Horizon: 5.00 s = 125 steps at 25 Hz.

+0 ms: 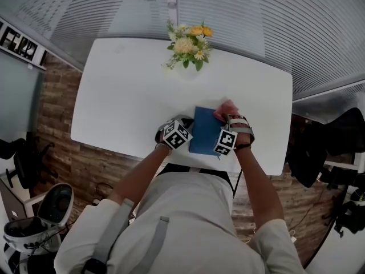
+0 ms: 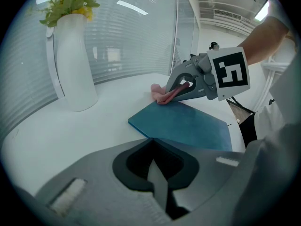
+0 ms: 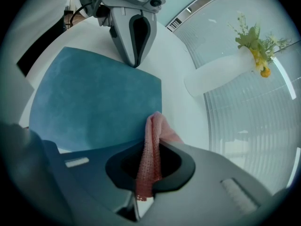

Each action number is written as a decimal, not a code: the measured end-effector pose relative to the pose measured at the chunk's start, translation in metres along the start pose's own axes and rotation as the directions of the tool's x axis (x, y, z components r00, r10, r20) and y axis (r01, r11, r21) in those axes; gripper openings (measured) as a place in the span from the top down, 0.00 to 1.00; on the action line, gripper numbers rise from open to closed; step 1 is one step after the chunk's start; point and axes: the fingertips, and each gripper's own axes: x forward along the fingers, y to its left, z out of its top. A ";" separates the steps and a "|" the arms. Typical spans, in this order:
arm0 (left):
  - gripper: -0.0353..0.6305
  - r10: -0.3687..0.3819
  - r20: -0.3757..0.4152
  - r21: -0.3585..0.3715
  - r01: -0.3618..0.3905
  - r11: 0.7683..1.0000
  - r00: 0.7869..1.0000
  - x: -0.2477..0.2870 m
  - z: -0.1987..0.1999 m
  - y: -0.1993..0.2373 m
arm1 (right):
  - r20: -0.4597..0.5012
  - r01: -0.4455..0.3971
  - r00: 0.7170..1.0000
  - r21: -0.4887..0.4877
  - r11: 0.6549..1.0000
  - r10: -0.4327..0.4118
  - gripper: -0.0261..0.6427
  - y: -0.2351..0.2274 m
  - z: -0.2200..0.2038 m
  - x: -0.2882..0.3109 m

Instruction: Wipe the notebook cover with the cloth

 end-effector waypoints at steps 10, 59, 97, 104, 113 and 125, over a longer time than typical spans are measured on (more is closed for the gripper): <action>0.94 0.004 0.001 0.001 -0.004 1.000 1.000 -0.001 0.000 -0.001 | 0.001 -0.011 1.000 0.013 1.000 0.011 0.96 0.007 0.001 -0.006; 0.94 0.005 0.003 0.006 -0.005 1.000 1.000 0.000 0.000 0.000 | 0.049 -0.045 0.998 0.055 0.997 0.042 0.96 0.035 0.010 -0.027; 0.94 0.010 0.002 0.007 -0.010 1.000 1.000 -0.001 0.000 -0.002 | 0.076 -0.070 0.995 0.079 0.994 0.064 0.96 0.063 0.014 -0.052; 0.94 0.010 0.002 0.006 -0.010 1.000 1.000 -0.001 -0.001 -0.001 | 0.080 -0.066 0.995 0.089 0.994 0.059 0.96 0.068 0.016 -0.056; 0.94 0.008 0.001 0.006 -0.008 1.000 1.000 -0.002 0.000 -0.001 | 0.084 -0.084 0.994 0.108 0.991 0.075 0.96 0.073 0.017 -0.065; 0.94 0.008 0.002 0.007 -0.008 1.000 1.000 -0.001 0.000 -0.001 | 0.103 -0.109 0.990 0.110 0.988 0.098 0.96 0.084 0.018 -0.067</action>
